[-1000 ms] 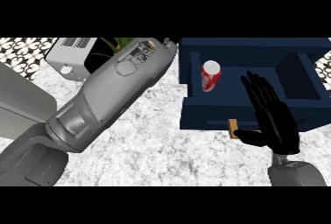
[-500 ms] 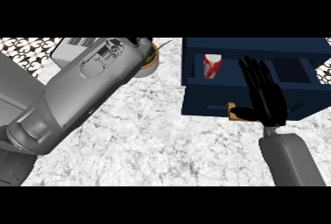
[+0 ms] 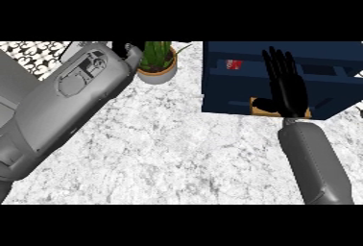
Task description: Pick up the can, place it into the drawer and close the drawer
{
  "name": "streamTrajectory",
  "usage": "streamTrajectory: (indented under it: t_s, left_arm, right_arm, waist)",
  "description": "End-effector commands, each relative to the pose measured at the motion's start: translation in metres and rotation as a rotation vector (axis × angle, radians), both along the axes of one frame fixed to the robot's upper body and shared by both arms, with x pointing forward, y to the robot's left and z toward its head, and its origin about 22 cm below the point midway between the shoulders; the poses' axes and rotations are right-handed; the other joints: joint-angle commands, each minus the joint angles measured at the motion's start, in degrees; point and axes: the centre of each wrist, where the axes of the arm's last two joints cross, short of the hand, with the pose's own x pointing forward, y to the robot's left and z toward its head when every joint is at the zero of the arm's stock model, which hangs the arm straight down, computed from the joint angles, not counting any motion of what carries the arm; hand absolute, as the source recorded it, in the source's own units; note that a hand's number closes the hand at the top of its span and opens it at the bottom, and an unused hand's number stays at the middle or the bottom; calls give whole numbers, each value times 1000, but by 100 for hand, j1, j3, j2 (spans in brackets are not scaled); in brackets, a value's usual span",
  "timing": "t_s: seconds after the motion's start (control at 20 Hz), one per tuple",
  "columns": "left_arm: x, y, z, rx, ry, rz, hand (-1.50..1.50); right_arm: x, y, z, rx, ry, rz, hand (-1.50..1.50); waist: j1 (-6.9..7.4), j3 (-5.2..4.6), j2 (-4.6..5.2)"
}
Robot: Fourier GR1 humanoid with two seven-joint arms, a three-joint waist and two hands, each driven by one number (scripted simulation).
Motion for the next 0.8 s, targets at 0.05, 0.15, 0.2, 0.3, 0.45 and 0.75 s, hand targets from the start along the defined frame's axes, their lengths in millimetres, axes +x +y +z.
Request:
streamTrajectory:
  t_s: [0.05, 0.15, 0.2, 0.3, 0.45, 0.75]
  left_arm:
    - [-15, 14, -16, -4, 7, 7, -150]
    - [-18, 30, -18, -3, 18, 8, -150]
    - [-14, 18, -8, 10, 9, 10, -150]
    - [-19, 24, -15, 0, 29, 9, -150]
    - [-25, 43, -29, 20, 40, 4, -150]
    - [-29, 40, -38, 6, 26, 5, -150]
  right_arm:
    - [17, 12, -15, 20, 27, -30, -150]
    - [22, 21, -21, 17, -9, -28, -150]
    - [31, 14, -13, -4, -10, -31, -150]
    - [36, 17, -12, 13, -16, -57, -150]
    - [46, 27, -4, 5, -38, -49, -150]
    - [66, 32, 22, -6, -72, -55, -150]
  waist:
    - [62, 127, 126]
    - [70, 127, 137]
    - [46, 134, 178]
    - [77, 133, 178]
    - [89, 129, 183]
    - [69, 131, 248]
